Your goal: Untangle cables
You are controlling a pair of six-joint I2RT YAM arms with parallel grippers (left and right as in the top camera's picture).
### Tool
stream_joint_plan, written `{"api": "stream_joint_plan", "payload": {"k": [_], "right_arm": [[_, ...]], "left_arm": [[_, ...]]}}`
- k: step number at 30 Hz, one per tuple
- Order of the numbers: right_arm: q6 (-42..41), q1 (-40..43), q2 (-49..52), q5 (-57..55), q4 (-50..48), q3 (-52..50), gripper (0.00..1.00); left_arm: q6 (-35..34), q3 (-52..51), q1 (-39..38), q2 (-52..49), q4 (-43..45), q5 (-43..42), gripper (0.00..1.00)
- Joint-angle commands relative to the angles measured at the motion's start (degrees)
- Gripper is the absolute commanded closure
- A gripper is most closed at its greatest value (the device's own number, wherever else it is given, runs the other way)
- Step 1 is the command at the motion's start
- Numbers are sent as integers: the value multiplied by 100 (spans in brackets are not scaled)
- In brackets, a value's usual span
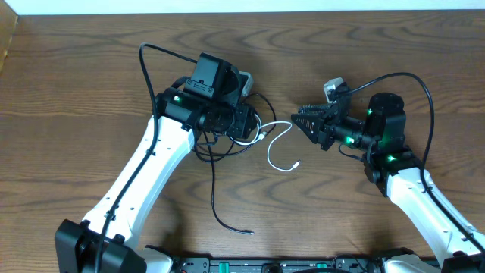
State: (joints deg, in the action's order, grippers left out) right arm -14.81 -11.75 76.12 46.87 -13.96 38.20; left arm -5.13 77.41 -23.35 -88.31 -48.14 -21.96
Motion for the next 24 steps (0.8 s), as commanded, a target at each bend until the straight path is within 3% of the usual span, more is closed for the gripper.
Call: {"api": "stream_joint_plan", "payload": {"k": [1,4,10,17,20,21,24], "right_arm": [[31,4,9,-26,46,22,68],[31,4,9,-420,238,22,69],[28,7,9,-1764,1110,22,69],[28,9,9,-2297,1554,22,68],[28,9,9,-2297,1550,22,67],[28,7,9,-2297,1554,22,67],[28,9,9,-2297,1572,22,67]], "left_arm": [[31,-37,17,-269,-22,210,45],[28,-37,13,-529,37,129,39],[-374,-37,13,-1211,498,-625,38],[-2841,-37,15,-1797,713,-1351,38],[-4122,-37,15,-1882,734,-1364,38],[-4833,-37,17,-1884,787,-1368,38],[-5460,-37,17,-1884,1134,-1362,36]]}}
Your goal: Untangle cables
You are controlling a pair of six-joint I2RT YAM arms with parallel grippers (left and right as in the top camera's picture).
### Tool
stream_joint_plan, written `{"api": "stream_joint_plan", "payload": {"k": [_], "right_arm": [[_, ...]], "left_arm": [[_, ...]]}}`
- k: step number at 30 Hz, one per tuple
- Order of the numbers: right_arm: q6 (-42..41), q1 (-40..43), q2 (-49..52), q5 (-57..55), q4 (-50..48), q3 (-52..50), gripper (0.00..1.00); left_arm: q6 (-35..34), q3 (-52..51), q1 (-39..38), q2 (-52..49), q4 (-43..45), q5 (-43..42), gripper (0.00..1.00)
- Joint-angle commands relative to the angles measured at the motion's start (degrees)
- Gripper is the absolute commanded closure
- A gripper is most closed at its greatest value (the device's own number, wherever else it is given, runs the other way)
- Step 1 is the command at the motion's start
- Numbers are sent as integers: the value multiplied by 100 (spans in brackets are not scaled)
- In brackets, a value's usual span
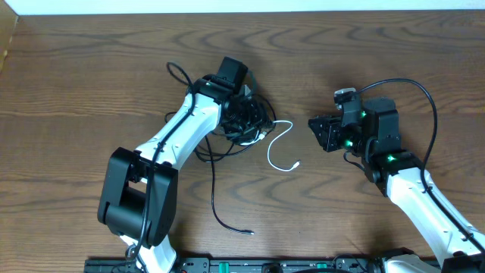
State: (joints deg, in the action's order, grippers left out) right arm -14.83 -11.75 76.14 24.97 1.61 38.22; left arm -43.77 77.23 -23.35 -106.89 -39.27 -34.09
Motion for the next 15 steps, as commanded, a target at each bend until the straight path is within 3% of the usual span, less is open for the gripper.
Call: {"api": "stream_joint_plan", "payload": {"k": [1,8,15], "right_arm": [[31,9,7,-107,15,17,67],[31,7,7,-107,74,20,67],[31,7,7,-107,81,20,67]], "left_arm": [[-1768,-20,17,-26,363,-151,34],[-3036,-20,13,-26,601,120,30],[-3480,-20,-129,-28,599,813,30]]}}
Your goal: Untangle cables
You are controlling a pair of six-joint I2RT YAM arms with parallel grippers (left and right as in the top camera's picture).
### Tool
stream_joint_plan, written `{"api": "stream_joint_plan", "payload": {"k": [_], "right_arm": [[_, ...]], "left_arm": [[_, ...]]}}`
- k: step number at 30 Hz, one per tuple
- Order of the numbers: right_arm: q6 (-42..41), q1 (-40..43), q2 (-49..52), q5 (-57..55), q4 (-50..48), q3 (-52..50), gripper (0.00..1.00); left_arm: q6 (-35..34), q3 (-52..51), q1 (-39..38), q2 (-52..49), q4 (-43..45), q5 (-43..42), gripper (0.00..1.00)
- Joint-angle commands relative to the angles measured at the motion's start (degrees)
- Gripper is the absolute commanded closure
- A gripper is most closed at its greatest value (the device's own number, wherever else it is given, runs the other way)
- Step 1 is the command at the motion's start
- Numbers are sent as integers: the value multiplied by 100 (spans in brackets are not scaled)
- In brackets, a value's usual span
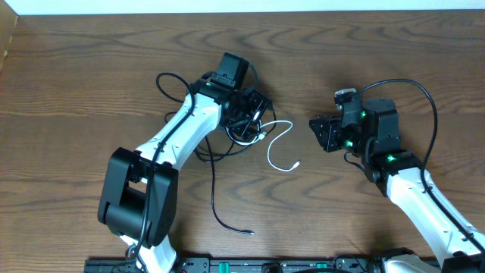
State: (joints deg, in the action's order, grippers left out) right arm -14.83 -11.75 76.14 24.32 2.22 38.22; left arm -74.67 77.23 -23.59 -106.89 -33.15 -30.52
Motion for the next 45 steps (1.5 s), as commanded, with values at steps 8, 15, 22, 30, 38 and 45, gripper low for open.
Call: {"api": "stream_joint_plan", "payload": {"k": [8,15,22,30,38,45], "right_arm": [[31,9,7,-39,35,20,67],[28,7,7,-37,42,20,68],[31,7,7,-37,39,20,68],[31,7,7,-37,61,20,68],[31,7,7,-37,57,20,64],[31,7,7,498,-551,20,62]], "left_arm": [[-389,-20,-339,-55,-13,1123,30],[-385,-22,-352,-219,-22,1174,30],[-387,-22,-404,-413,-7,1045,56],[452,2,-354,-367,396,599,93],[3926,522,-267,227,317,546,93],[5257,664,-267,1869,219,107,92]]}}
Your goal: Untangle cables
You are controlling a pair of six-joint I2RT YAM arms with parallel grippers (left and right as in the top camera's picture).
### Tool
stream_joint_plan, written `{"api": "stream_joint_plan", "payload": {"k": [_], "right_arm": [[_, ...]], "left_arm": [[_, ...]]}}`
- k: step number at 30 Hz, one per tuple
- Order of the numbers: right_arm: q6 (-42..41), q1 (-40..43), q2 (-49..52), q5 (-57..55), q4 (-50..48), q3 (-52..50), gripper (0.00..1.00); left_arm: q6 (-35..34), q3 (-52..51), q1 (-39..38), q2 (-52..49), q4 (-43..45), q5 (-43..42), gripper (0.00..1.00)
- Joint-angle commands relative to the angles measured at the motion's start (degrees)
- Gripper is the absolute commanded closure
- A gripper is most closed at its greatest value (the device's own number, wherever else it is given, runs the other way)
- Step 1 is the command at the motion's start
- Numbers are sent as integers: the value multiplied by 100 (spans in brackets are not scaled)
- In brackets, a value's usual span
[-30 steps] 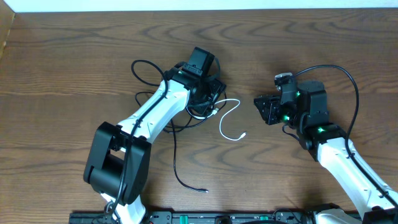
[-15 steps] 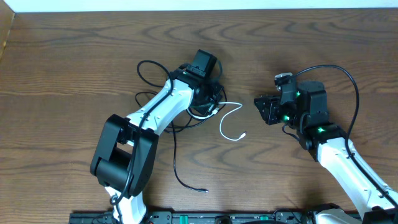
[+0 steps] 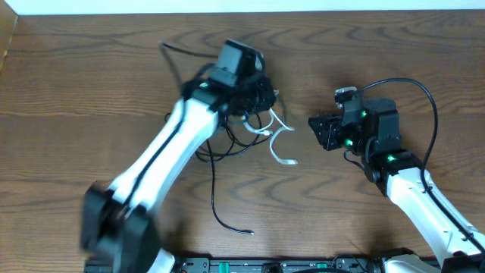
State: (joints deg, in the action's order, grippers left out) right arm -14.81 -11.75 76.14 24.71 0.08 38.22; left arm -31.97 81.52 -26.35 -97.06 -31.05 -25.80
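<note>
A tangle of black cable (image 3: 227, 144) lies at mid-table, and its long tail ends near the front (image 3: 246, 231). A white cable (image 3: 282, 144) curls out of the tangle's right side, with one strand rising to my left gripper (image 3: 258, 98). That gripper sits over the top of the tangle, motion-blurred, and seems shut on the white cable; its fingers are hidden among the wires. To the right of the white cable, apart from it, my right gripper (image 3: 313, 127) points left with its jaws spread and nothing between them.
The left arm (image 3: 159, 159) crosses the table's left half diagonally and covers part of the tangle. The right arm's own black lead (image 3: 424, 87) loops above its wrist. The table's back edge runs along the top of the view.
My left gripper has shifted slightly up and right over the tangle. The white cable has been drawn up and left, and its free end sits closer to the tangle. The right arm has not moved.
At first my right gripper reached to the white cable's loop while my left hung over the tangle. The right then stood drawn back to the right and has stayed there. My left gripper sat lower on the tangle's top, and now the white cable is tugged toward it.
</note>
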Motion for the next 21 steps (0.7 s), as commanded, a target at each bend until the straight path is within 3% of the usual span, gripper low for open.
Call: {"api": "stream_joint_plan", "payload": {"k": [1,8,15,21], "right_arm": [[26,7,7,625,-501,20,61],[26,0,7,1910,-1947,20,58],[26,-142,7,2632,-3257,20,50],[33,-439,7,2618,-3504,20,42]], "left_arm": [[986,236,9,1110,22,-538,93],[986,236,7,2096,52,-1021,92],[946,236,7,2297,118,-1443,92],[918,236,9,2275,319,-1982,93]]}}
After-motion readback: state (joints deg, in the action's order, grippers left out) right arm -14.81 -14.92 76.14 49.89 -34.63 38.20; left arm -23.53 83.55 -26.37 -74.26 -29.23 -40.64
